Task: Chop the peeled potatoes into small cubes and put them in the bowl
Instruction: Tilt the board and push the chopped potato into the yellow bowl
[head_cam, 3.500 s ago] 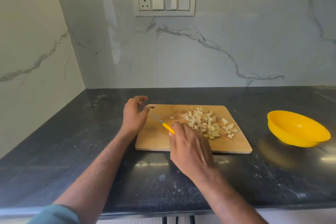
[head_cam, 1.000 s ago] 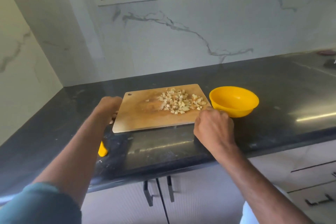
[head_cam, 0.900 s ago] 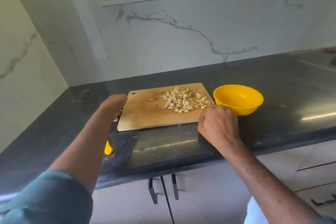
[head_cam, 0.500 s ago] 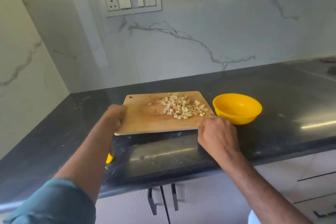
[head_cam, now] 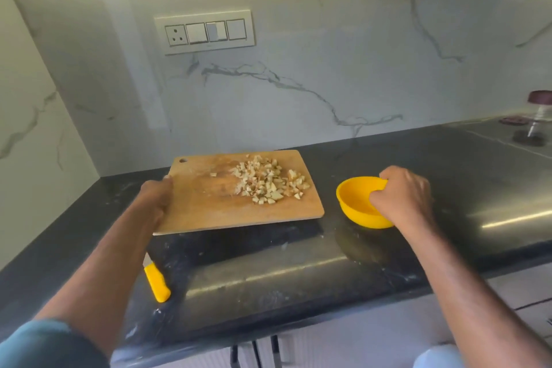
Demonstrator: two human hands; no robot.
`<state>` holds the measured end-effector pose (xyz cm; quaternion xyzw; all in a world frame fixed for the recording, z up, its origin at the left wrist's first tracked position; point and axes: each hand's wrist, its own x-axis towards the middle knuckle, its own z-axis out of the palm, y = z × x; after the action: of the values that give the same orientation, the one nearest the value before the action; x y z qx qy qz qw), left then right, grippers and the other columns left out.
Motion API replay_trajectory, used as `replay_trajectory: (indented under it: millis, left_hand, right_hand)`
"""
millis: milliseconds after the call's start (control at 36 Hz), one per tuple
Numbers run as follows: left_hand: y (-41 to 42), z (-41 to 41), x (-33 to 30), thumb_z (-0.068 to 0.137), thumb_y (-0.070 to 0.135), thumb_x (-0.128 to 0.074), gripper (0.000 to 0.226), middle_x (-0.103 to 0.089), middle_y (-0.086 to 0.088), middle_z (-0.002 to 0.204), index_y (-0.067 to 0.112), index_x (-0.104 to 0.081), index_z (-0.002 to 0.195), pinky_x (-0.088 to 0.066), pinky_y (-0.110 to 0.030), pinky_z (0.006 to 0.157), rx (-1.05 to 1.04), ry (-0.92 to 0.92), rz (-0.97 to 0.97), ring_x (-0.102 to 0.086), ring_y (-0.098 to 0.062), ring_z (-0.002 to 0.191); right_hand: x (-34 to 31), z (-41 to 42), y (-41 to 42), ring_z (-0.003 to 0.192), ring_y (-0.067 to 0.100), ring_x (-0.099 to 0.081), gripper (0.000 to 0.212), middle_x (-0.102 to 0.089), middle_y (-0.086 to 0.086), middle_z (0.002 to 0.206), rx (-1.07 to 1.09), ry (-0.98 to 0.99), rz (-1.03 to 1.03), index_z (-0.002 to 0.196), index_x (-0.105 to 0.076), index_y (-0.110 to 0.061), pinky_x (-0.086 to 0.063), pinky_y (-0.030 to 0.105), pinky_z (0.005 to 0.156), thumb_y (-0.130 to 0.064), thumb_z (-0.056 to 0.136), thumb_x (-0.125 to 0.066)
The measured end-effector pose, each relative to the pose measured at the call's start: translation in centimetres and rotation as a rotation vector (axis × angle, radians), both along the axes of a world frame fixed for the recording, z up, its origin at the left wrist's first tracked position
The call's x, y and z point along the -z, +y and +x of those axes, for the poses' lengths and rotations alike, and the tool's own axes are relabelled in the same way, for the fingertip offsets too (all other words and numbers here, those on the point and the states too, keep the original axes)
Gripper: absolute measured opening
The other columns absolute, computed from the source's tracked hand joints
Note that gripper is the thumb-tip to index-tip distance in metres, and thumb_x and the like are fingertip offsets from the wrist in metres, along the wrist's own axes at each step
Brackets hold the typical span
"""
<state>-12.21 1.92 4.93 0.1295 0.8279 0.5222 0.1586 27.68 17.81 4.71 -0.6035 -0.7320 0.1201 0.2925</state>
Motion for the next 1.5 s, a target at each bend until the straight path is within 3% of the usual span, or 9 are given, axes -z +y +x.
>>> replay_trajectory:
  millis: [194, 472, 667, 750, 861, 1083, 1194, 1333, 1500]
  left_hand:
    - [-1.9, -2.3, -3.1, 0.109, 0.04, -0.043, 0.056, -0.049, -0.012, 0.147, -0.003, -0.044, 0.145, -0.04, -0.047, 0.109, -0.061, 0.024, 0.074, -0.051, -0.037, 0.13]
    - [-5.3, -2.6, -5.0, 0.112, 0.031, -0.037, 0.047, -0.054, -0.016, 0.138, -0.006, -0.05, 0.14, -0.037, -0.033, 0.087, -0.081, 0.08, 0.127, -0.055, -0.029, 0.119]
    - [-6.8, -2.2, -5.3, 0.112, 0.025, -0.04, 0.038, -0.054, -0.012, 0.131, 0.001, -0.049, 0.14, -0.036, -0.03, 0.085, 0.003, 0.149, 0.091, -0.045, -0.021, 0.103]
    - [-7.1, -2.9, -5.0, 0.111, 0.028, -0.043, 0.038, -0.058, -0.013, 0.124, 0.001, -0.053, 0.135, -0.041, -0.034, 0.087, 0.025, 0.127, 0.074, -0.053, -0.024, 0.103]
    - [-7.4, -3.7, -4.5, 0.11, 0.034, -0.043, 0.044, -0.061, -0.012, 0.128, 0.0, -0.055, 0.134, -0.045, -0.037, 0.085, 0.042, 0.078, 0.048, -0.059, -0.028, 0.102]
    - [-8.1, -4.2, -4.8, 0.106, 0.047, -0.046, 0.056, -0.064, -0.015, 0.128, 0.0, -0.058, 0.133, -0.05, -0.042, 0.09, 0.056, 0.039, 0.03, -0.064, -0.033, 0.107]
    - [-8.1, -4.2, -5.0, 0.106, 0.049, -0.046, 0.057, -0.065, -0.016, 0.125, 0.0, -0.059, 0.131, -0.05, -0.044, 0.092, 0.059, 0.044, 0.017, -0.064, -0.035, 0.107]
    - [-7.5, -4.0, -5.2, 0.108, 0.043, -0.046, 0.051, -0.064, -0.016, 0.112, -0.002, -0.059, 0.129, -0.047, -0.036, 0.07, 0.077, 0.068, 0.032, -0.062, -0.024, 0.079]
    - [-7.2, -4.5, -5.5, 0.108, 0.044, -0.045, 0.055, -0.065, -0.017, 0.122, -0.002, -0.057, 0.133, -0.048, -0.041, 0.082, 0.075, 0.078, 0.027, -0.063, -0.03, 0.091]
  right_hand:
    - [0.3, -2.6, -1.4, 0.108, 0.039, -0.062, 0.043, -0.07, 0.013, 0.118, -0.138, -0.054, 0.067, 0.118, -0.07, -0.012, -0.053, 0.04, 0.086, -0.001, 0.076, -0.067]
    - [1.1, -7.9, -6.8, 0.104, 0.021, -0.064, 0.054, -0.069, 0.001, 0.115, -0.499, 0.079, -0.029, 0.115, -0.069, -0.022, -0.059, 0.04, 0.08, 0.003, 0.068, -0.06]
    - [1.4, -8.4, -9.6, 0.077, -0.002, -0.057, 0.041, -0.057, -0.023, 0.079, -0.634, 0.074, 0.008, 0.091, -0.07, -0.031, -0.051, 0.022, 0.06, 0.003, 0.071, -0.06]
    - [1.3, -8.6, -9.6, 0.074, 0.001, -0.062, 0.023, -0.066, -0.022, 0.076, -0.634, 0.099, 0.061, 0.079, -0.068, -0.034, -0.057, 0.036, 0.066, -0.012, 0.072, -0.067]
    - [-0.5, -9.3, -8.7, 0.063, 0.006, -0.063, 0.017, -0.064, -0.018, 0.062, -0.529, 0.213, 0.23, 0.066, -0.065, -0.03, -0.055, 0.035, 0.062, -0.016, 0.075, -0.067]
    - [-3.9, -14.9, -5.8, 0.107, 0.023, -0.06, 0.026, -0.068, 0.007, 0.111, -0.731, 0.06, 0.262, 0.11, -0.071, -0.009, -0.045, 0.031, 0.088, -0.014, 0.101, -0.047]
    - [-2.9, -17.1, -5.0, 0.101, 0.03, -0.059, 0.028, -0.064, 0.01, 0.096, -0.75, -0.032, 0.243, 0.093, -0.067, -0.011, -0.037, 0.03, 0.077, -0.017, 0.102, -0.041]
    - [-2.2, -17.9, -5.3, 0.092, 0.027, -0.054, 0.031, -0.057, 0.006, 0.089, -0.634, -0.013, 0.264, 0.093, -0.066, -0.007, -0.038, 0.033, 0.074, -0.023, 0.102, -0.041]
    - [-1.8, -17.6, -6.0, 0.09, 0.02, -0.05, 0.021, -0.058, 0.004, 0.095, -0.658, -0.006, 0.259, 0.097, -0.066, -0.012, -0.039, 0.032, 0.075, -0.016, 0.097, -0.045]
